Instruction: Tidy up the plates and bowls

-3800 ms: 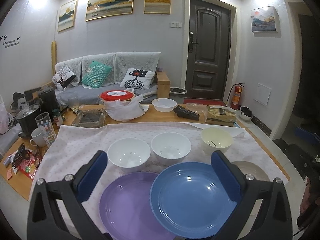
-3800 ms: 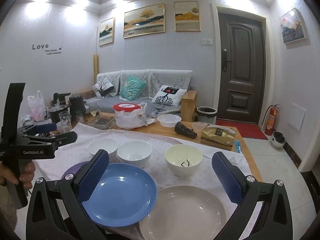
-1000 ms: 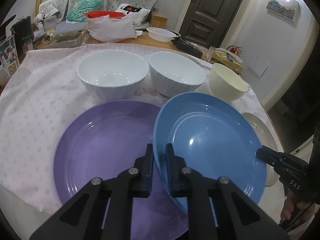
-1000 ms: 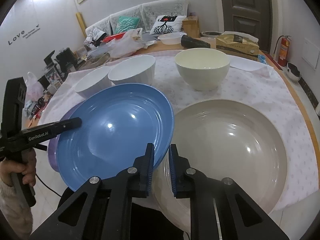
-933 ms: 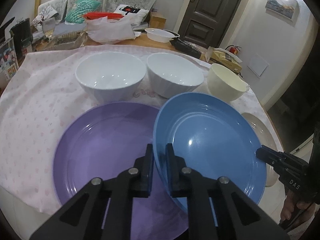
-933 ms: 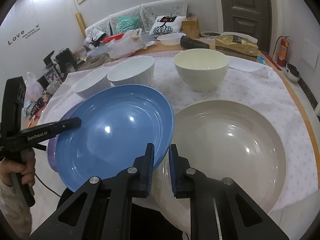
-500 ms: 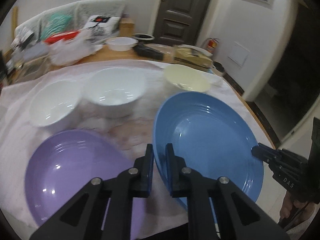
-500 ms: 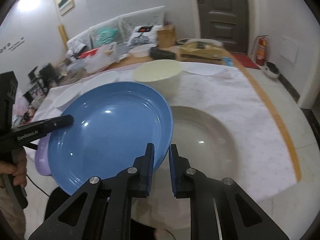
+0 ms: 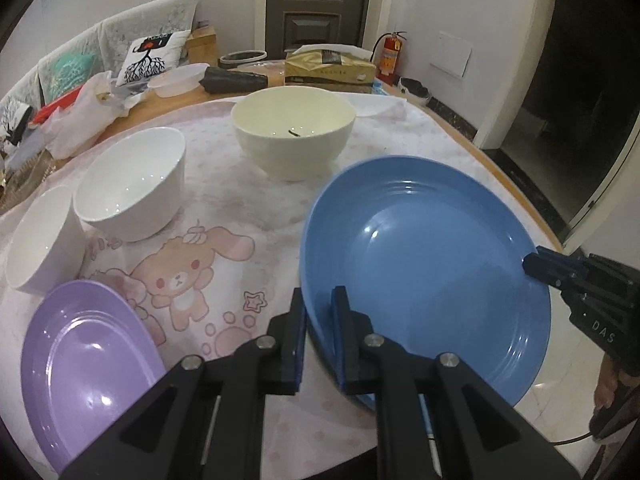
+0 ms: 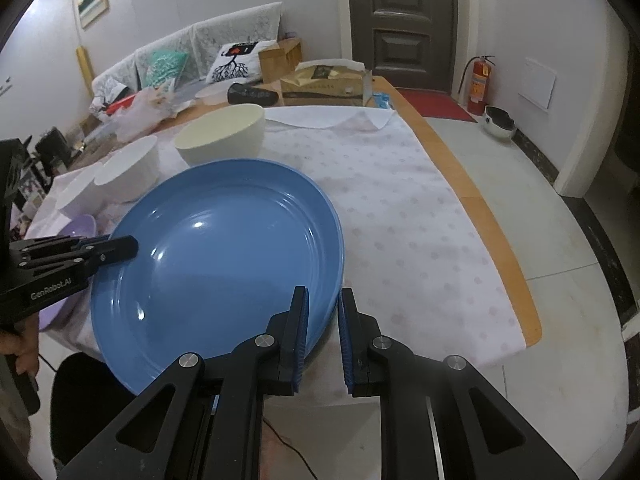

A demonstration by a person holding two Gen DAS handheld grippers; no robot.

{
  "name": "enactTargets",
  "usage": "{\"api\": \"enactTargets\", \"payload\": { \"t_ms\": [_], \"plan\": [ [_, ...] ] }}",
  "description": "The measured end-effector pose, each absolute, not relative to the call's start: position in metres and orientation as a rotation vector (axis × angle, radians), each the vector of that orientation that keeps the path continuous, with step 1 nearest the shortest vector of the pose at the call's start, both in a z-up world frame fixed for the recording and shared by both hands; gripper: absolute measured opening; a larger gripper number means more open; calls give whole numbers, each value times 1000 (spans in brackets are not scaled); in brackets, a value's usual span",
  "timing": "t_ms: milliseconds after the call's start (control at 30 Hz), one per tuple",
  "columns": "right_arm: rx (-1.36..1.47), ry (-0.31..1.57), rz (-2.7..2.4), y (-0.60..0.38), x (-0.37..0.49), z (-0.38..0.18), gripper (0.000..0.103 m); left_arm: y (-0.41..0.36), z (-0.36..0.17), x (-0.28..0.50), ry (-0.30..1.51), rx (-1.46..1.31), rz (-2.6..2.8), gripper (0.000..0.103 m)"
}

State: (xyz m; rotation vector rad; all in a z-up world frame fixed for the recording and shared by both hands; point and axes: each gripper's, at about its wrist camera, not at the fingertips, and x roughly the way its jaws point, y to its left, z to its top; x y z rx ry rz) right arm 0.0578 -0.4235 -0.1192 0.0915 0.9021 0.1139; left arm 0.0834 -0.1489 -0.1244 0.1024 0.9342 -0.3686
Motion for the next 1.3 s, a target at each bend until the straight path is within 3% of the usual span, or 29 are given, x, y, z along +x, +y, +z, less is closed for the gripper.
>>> {"api": "enactTargets", "payload": {
  "t_ms": [600,767,967,1300],
  "plan": [
    [81,935,101,-416,64,-125,12,-159,-141,86,941,240,-331,14],
    [75,919,70,-415,62,-116,12,-146,-137,87,937,196,-321,22],
    [58,881,125,-396,59,-89,14,-103,-108,84,898,56,-328,23],
    [25,863,390,-294,74,-56,20,32,-75,66,793,-83,-120,36]
  ]
}}
